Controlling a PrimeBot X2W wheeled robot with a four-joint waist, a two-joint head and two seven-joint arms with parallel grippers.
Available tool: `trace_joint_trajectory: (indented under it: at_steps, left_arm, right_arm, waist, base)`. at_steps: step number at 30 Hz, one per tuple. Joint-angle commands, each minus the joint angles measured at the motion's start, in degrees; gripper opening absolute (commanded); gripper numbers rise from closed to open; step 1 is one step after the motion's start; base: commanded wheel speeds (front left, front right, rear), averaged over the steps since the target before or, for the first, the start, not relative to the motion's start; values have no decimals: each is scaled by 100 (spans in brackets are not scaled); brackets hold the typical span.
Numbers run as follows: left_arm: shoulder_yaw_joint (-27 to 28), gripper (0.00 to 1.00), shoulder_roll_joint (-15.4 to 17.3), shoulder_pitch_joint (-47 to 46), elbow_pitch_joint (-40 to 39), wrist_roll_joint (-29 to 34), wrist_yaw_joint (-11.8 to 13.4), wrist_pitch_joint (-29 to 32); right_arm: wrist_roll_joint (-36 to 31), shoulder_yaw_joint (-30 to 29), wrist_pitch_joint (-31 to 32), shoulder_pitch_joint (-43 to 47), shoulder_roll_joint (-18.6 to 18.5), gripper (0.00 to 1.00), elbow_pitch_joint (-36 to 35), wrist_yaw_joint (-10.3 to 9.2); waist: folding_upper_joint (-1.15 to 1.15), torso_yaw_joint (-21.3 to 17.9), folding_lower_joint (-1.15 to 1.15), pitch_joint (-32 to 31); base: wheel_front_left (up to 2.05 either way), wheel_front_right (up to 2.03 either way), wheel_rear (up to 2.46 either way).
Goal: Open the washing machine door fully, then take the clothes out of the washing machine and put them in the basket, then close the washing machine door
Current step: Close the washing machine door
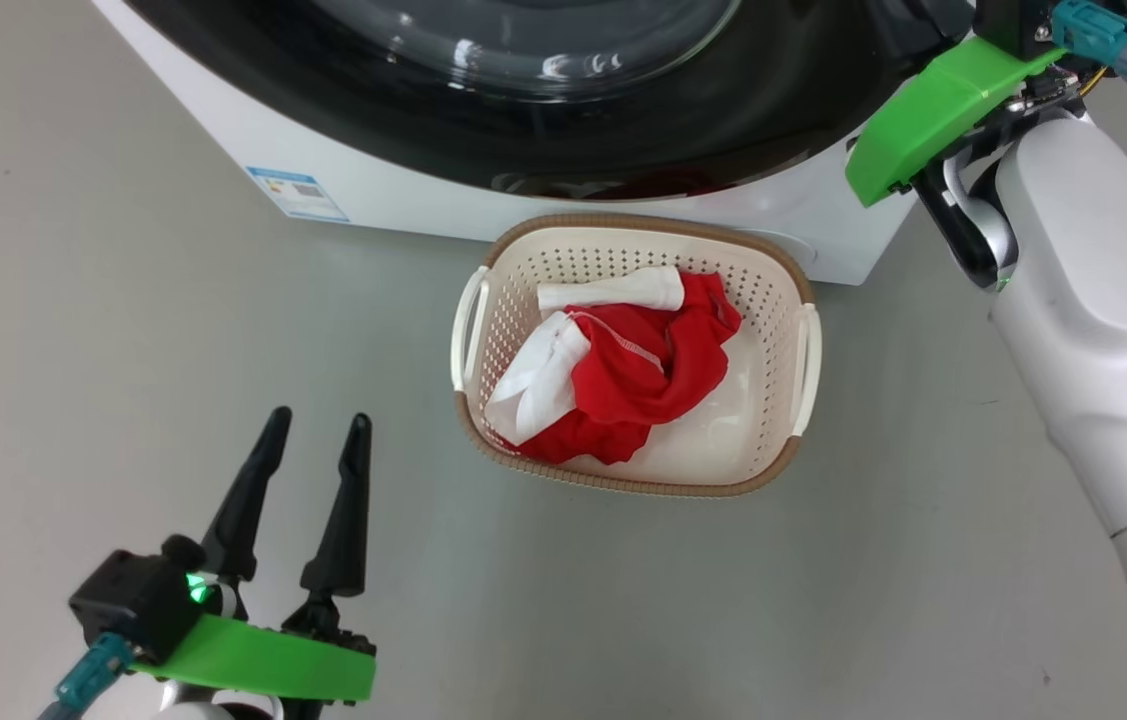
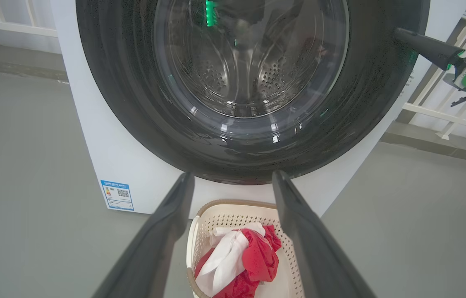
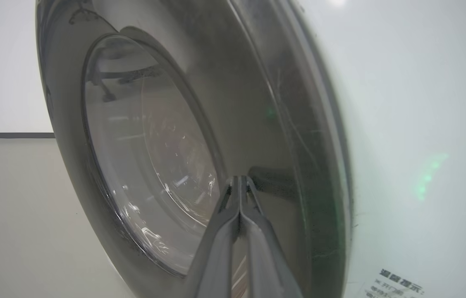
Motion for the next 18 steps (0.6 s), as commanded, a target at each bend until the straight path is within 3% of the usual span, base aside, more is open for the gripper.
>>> trace_joint_trajectory:
  at_steps: [1,2,3,18]
  left_arm:
    - [294,100,42,-142,-151,-63,1,-67]
    - [332,100,10,-140,-167,-105,-5,-67]
    - [351,100,-6,-136,-176,-119,-2,-67]
    - [405,100,6,-100,-151,-96,46,-68]
  right_arm:
    - [-39,-67,-36,171,98,53,-223,-54]
    - [-54,-84,-36,261,126,80,-294,-54]
    - [-74,-96,-36,354,149,100,-364,-54]
    - [-257,-455,-36,1931,392,100,-1523,-54]
  waist:
    - [0,-76,0,-70]
    - [0,-105,0,-92]
    - [0,-134,0,-120]
    - [0,-809,0,-712]
  base:
    - [0,0,0]
    - [0,0,0]
    - [0,0,0]
    - [0,0,0]
